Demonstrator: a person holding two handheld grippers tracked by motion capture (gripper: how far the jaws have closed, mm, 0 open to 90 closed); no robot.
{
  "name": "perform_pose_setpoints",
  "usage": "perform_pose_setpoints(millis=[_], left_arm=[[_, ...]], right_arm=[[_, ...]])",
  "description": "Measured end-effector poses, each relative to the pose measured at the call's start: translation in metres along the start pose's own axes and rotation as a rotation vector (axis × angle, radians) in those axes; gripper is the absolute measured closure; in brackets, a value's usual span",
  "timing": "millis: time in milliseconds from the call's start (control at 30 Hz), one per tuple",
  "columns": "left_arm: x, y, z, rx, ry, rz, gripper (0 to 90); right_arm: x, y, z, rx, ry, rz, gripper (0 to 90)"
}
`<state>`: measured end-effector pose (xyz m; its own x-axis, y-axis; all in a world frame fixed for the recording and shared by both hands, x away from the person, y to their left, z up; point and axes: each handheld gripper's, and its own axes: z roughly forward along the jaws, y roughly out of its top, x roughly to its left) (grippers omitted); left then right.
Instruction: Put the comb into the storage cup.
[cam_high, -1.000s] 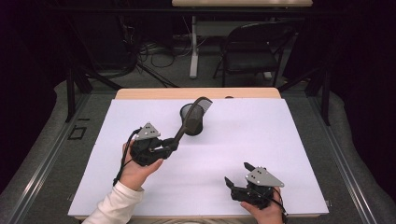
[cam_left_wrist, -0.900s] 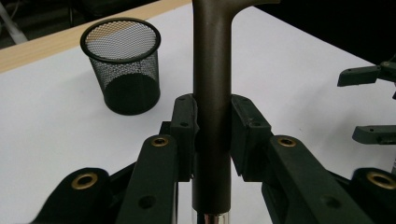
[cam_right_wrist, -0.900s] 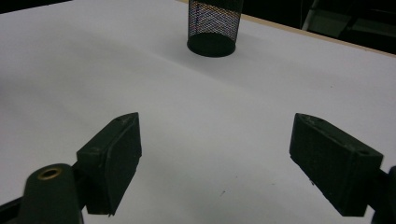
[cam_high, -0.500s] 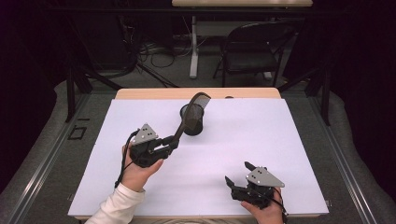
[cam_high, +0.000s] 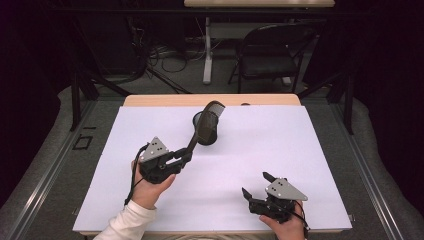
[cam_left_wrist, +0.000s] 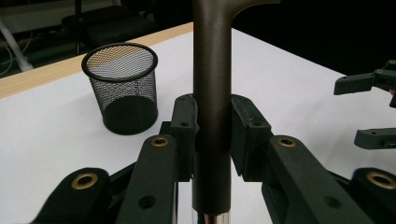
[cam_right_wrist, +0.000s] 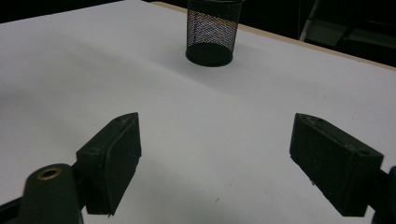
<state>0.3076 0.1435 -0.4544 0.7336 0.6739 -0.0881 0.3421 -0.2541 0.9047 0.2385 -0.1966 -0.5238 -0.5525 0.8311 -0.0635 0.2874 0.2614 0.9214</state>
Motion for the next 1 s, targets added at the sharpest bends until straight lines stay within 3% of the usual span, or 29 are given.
perform_pose_setpoints(millis=[433,533,633,1000], left_arm=[[-0.002,-0.007,0.001,-0.028,0.005,-0.004,72.9],[-0.002,-0.008,0.000,-0.039,0.007,-0.007,73.0],[-0.002,-0.008,-0.001,-0.050,0.014,-0.014,72.9],[0.002,-0.010,-0.001,-0.048,0.015,-0.029,72.9]], right_arm=[[0.002,0.013,-0.004,-0.019,0.029,-0.016,16.7],[0.004,0.022,-0.004,-0.016,0.041,-0.027,18.2],[0.006,0.032,-0.001,-0.005,0.017,-0.040,21.2],[-0.002,0.072,0.014,0.026,0.045,-0.056,26.2]])
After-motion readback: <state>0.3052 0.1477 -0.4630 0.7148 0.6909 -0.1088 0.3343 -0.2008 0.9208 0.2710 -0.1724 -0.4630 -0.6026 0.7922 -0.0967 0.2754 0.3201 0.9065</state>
